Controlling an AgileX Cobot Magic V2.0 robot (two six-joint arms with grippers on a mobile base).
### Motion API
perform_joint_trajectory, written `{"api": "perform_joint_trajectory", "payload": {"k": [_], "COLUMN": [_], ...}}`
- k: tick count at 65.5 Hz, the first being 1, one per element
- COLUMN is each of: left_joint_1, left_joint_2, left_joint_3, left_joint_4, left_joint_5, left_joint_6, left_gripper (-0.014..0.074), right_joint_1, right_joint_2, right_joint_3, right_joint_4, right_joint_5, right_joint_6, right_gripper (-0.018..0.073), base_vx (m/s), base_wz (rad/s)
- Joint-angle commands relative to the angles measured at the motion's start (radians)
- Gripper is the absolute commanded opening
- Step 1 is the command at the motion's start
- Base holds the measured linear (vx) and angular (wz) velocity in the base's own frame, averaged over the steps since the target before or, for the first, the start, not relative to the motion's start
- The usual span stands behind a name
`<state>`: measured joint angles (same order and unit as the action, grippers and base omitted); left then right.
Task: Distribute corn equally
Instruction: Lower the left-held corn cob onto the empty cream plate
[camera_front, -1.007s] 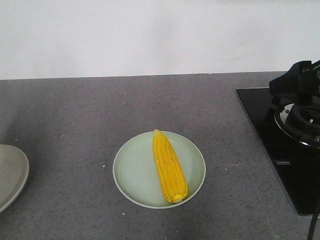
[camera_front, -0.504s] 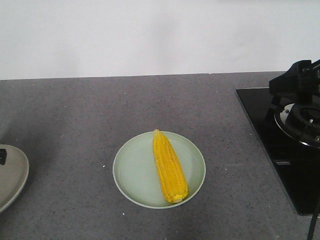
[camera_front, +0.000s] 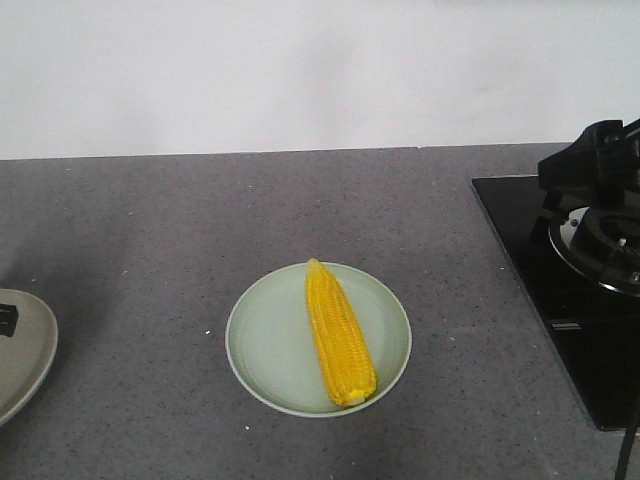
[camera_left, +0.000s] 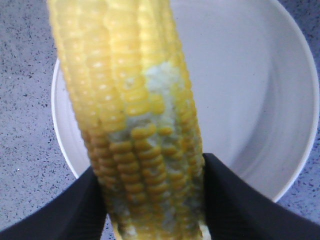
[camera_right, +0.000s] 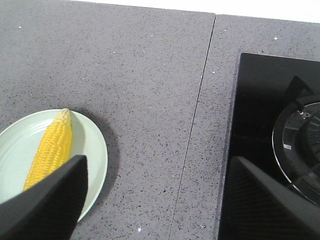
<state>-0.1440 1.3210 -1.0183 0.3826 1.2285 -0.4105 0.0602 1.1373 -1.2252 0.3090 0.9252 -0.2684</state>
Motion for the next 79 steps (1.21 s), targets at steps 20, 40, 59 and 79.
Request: {"api": "perform_joint_trajectory", "payload": {"k": [20, 40, 59, 79], "left_joint_1": [0.001, 0.001, 0.001, 0.001], "left_joint_2": [0.036, 0.047, 0.047, 0.02], "left_joint_3": [-0.021, -0.021, -0.021, -0.021], "left_joint_4": [0.022, 0.022, 0.023, 0.023], "left_joint_5": [-0.001, -0.003, -0.004, -0.066], "left_joint_6": [0.019, 0.019, 0.019, 0.016], "left_gripper": [0.0242, 0.0353, 0.054, 0.0594], "right_joint_1": [-0.007, -0.007, -0.007, -0.007], "right_joint_2": [-0.016, -0.016, -0.016, -0.016], "right_joint_3": [-0.026, -0.026, -0.026, -0.026], "right_joint_4": [0.019, 0.019, 0.019, 0.019], "right_joint_5": [-0.056, -0.054, -0.054, -0.054], "right_joint_6": [-0.01, -0.01, -0.01, -0.01], "right_gripper": [0.0559, 0.0559, 0.0559, 0.0559], "base_vx": [0.0, 0.0, 0.0, 0.0], "base_wz": [0.0, 0.0, 0.0, 0.0]}}
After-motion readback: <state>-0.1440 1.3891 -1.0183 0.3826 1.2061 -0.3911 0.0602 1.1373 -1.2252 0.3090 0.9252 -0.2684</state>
